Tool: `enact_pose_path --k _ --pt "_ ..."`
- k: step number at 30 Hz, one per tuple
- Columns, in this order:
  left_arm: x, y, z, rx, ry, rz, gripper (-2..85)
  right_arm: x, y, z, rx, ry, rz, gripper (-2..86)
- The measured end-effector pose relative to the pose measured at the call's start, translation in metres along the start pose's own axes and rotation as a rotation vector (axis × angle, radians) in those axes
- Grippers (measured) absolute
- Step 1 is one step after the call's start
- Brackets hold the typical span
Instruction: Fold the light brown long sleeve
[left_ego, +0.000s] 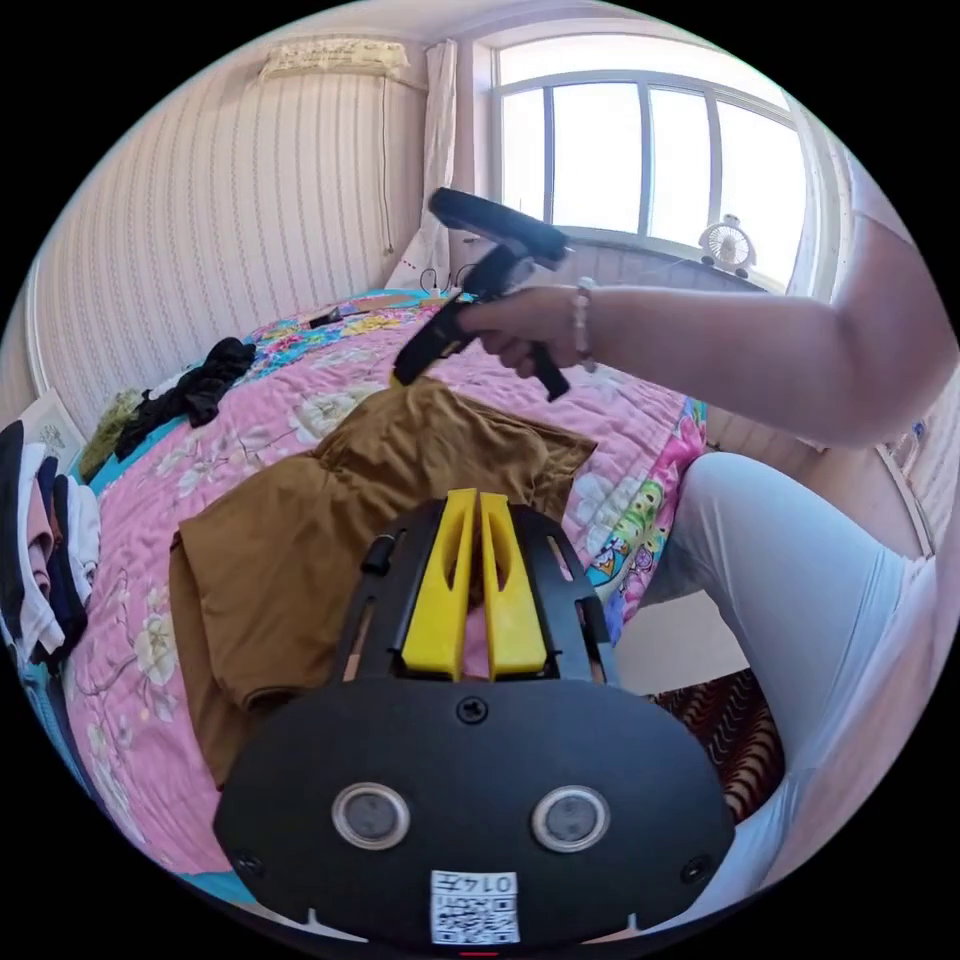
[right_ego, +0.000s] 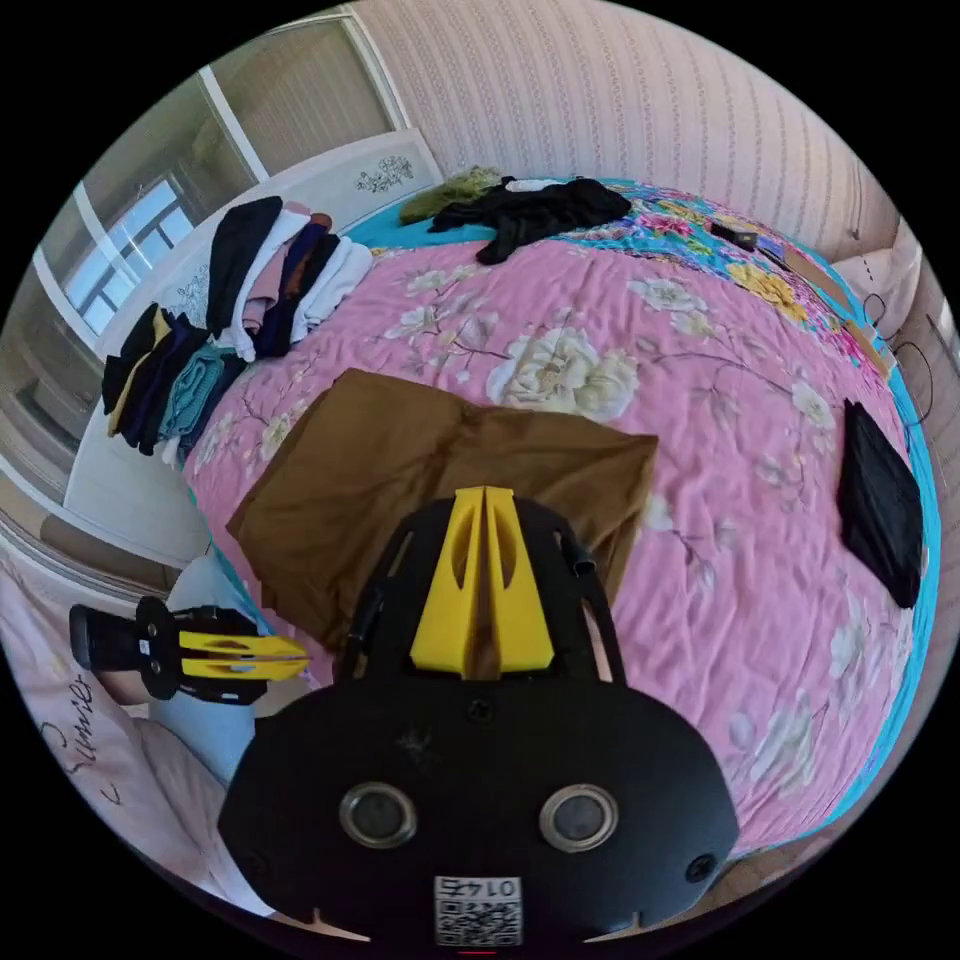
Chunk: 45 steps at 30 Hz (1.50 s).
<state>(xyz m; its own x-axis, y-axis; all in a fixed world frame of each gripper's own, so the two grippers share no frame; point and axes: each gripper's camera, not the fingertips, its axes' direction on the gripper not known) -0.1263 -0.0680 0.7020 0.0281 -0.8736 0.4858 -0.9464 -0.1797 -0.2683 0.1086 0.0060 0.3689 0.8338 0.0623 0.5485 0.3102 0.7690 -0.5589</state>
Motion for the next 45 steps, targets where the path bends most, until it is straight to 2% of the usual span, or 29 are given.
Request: enact_pose_path --k 3,5,9,10,13,16,20,22,25,28,31,34,36,39,41,45 --pt "0.017 -0.008 0.012 0.023 0.006 0.04 8.6 0.031 0.088 -0.04 0.001 0.059 0.14 7.5" --pt "0.03 -0.018 0.029 -0.018 0.062 0.057 11.6 0.052 0.148 -0.056 -0.02 0.068 0.277 14.9" --pt "0.048 -0.032 0.053 -0.073 0.114 0.085 14.8 0.084 0.207 -0.065 0.002 -0.069 0.439 11.8" --pt "0.053 -0.036 0.062 -0.096 0.113 0.104 15.8 0.091 0.216 -0.069 0.05 -0.124 0.469 6.7" --pt "0.062 -0.045 0.081 -0.152 0.101 0.142 16.4 0.103 0.215 -0.067 0.05 -0.259 0.452 2.3" --pt "0.066 -0.051 0.096 -0.198 0.13 0.139 15.2 0.104 0.208 -0.083 0.126 -0.365 0.381 1.8" --pt "0.07 -0.057 0.108 -0.262 0.019 0.093 4.8 0.109 0.192 -0.101 0.153 -0.535 0.259 3.9" --pt "0.068 -0.057 0.112 -0.27 0.022 0.082 3.1 0.123 0.187 -0.109 0.17 -0.488 0.252 7.6" --pt "0.063 -0.052 0.113 -0.261 0.053 0.052 1.9 0.177 0.185 -0.109 0.294 -0.416 0.416 14.3" --pt "0.061 -0.047 0.11 -0.245 0.06 0.057 0.9 0.219 0.163 -0.084 0.304 -0.403 0.491 15.6" --pt "0.061 -0.042 0.105 -0.223 0.06 0.086 0.4 0.233 0.132 -0.059 0.324 -0.446 0.521 13.0" --pt "0.059 -0.037 0.096 -0.23 0.059 0.1 0.0 0.225 0.112 -0.048 0.279 -0.347 0.511 3.3" --pt "0.057 -0.033 0.083 -0.211 0.054 0.101 -0.2 0.224 0.113 -0.048 0.263 -0.422 0.513 2.0" --pt "0.053 -0.021 0.054 -0.182 0.085 0.125 -0.4 0.22 0.146 -0.074 0.311 -0.46 0.588 1.1" --pt "0.051 -0.006 0.026 -0.151 0.185 0.125 -0.5 0.208 0.185 -0.108 0.351 -0.485 0.619 0.7" --pt "0.059 0.022 -0.012 -0.143 0.275 0.124 -0.5 0.179 0.244 -0.165 0.35 -0.44 0.625 0.5"
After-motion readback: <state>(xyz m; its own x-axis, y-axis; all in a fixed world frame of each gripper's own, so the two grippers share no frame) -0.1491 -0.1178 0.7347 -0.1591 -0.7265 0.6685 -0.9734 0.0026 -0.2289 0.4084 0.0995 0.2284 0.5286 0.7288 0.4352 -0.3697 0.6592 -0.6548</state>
